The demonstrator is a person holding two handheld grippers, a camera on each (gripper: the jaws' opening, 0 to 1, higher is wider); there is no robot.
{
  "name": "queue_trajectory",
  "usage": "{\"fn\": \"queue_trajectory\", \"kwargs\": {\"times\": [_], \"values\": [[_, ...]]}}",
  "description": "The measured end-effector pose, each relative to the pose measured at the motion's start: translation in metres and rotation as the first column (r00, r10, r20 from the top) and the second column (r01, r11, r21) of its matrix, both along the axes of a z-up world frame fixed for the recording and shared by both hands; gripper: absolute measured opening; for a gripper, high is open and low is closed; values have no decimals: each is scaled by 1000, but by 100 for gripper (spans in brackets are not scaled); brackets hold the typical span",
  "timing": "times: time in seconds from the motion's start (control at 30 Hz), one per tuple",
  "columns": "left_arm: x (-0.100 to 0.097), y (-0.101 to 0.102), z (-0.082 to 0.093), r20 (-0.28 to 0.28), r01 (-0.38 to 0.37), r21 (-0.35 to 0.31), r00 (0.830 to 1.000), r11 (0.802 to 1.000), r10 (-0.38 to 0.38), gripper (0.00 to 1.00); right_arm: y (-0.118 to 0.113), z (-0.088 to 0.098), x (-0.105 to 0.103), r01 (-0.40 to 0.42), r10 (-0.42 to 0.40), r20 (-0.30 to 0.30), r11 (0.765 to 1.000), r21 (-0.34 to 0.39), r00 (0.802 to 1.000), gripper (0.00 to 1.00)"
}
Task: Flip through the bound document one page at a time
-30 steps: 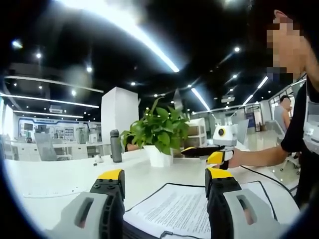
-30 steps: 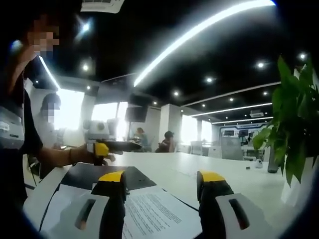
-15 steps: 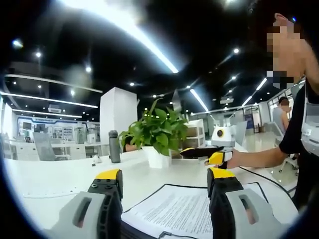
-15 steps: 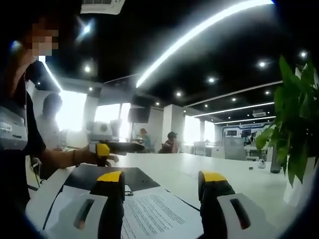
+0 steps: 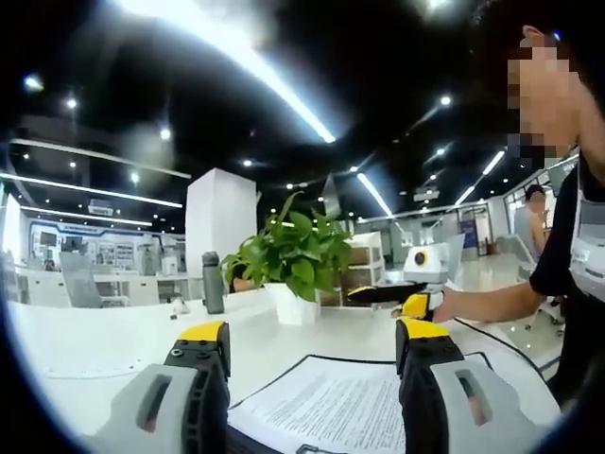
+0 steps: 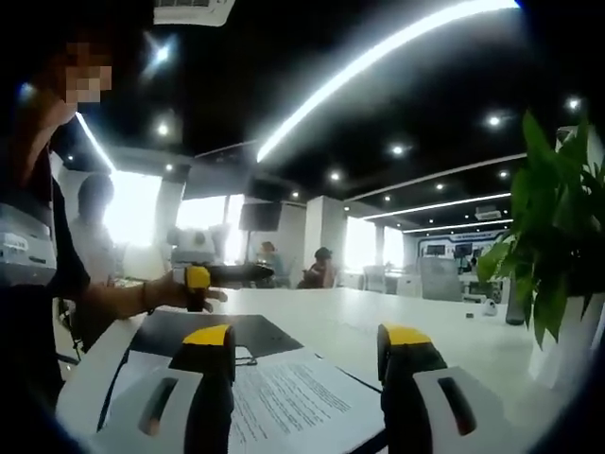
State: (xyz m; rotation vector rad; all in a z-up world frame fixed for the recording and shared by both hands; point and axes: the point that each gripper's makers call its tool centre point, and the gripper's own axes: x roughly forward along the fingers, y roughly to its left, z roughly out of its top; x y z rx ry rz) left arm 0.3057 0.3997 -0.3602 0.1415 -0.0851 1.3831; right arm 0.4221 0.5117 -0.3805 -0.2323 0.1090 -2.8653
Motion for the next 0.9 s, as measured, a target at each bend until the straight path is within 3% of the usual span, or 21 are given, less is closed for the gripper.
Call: {"fn": "queue_trajectory", "kwargs": {"times": [0.23, 0.53, 0.7, 0.87, 0.9], "values": [[5, -1, 6, 11, 5, 16, 1000, 1000, -5, 72, -3, 3, 13, 21, -21, 0, 1000, 16, 1000, 63], [20, -11, 1, -2, -1, -1, 1000, 1000, 1, 72, -13, 0, 18, 25, -25, -4, 1000, 3, 1000, 63], [20, -18, 2, 0, -22, 6, 1000, 1000, 22, 72, -16, -2, 20, 26, -26, -4, 1000, -13, 1000, 63], [14, -15, -4, 19, -36, 28, 999, 999, 36, 72, -7, -3, 16, 48, -48, -40, 999, -16, 998, 63], [14, -14, -8, 12, -40, -3, 999, 999, 40, 72, -7, -1, 16, 47, -48, -41, 999, -17, 998, 63]]}}
